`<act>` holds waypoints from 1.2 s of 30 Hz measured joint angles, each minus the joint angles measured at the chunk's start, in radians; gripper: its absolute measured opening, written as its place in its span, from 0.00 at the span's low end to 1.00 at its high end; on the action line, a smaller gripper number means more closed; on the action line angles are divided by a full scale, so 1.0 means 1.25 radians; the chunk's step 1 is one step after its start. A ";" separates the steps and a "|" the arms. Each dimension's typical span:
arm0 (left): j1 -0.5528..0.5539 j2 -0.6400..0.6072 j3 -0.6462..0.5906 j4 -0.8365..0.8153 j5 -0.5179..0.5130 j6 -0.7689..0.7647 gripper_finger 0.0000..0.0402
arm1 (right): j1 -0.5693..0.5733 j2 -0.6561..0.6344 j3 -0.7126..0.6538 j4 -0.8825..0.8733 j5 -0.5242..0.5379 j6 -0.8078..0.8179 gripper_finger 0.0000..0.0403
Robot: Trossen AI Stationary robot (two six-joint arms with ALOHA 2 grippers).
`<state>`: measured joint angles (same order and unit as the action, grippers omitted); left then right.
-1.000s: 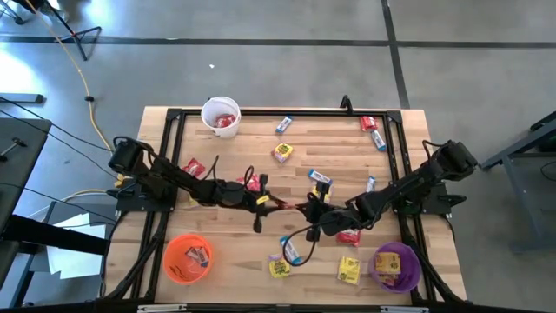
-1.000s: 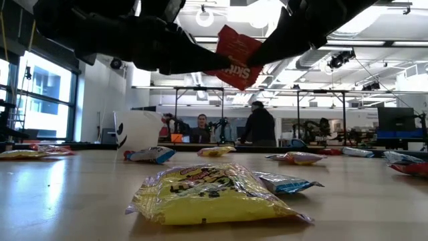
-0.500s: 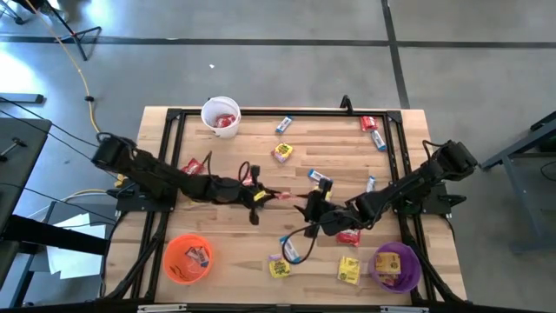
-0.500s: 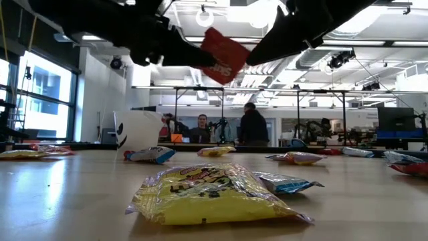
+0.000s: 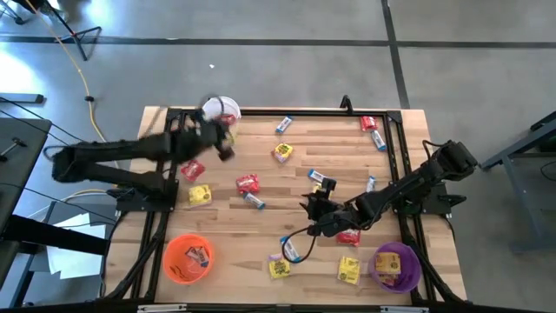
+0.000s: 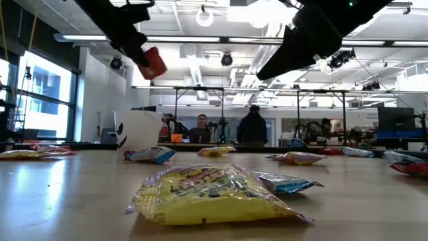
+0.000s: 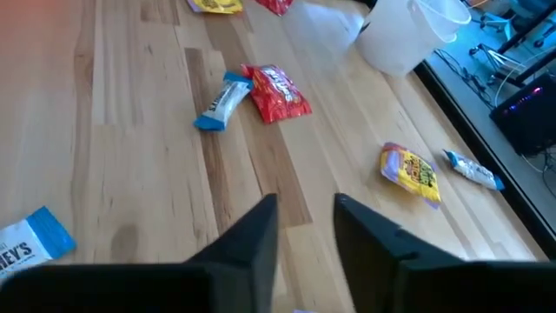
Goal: Sort candy
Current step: Put the red candy into the white bucket
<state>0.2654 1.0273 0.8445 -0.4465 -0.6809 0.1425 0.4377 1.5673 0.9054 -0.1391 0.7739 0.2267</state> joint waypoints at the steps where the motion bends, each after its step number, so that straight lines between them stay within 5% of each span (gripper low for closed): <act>1: 0.044 0.002 0.025 -0.032 0.023 0.001 0.01 | 0.000 0.000 0.000 0.000 0.000 -0.001 0.21; 5: 0.206 0.039 0.100 -0.105 0.161 0.022 0.01 | 0.000 0.000 0.000 -0.002 -0.009 -0.006 0.04; 8: 0.292 0.086 0.130 -0.146 0.264 0.039 0.01 | 0.000 0.000 0.000 -0.002 -0.035 -0.012 0.02; 16: 0.414 0.215 0.158 -0.159 0.292 0.123 0.01 | 0.000 0.000 0.000 -0.001 -0.044 -0.006 0.01; 36: 0.452 0.278 0.163 -0.136 0.368 0.140 0.21 | -0.023 0.000 -0.023 0.040 -0.102 -0.021 0.00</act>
<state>0.8310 1.3746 1.0489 -0.6161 -0.2207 0.3173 0.4090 1.5673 0.8769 -0.0886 0.6465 0.2004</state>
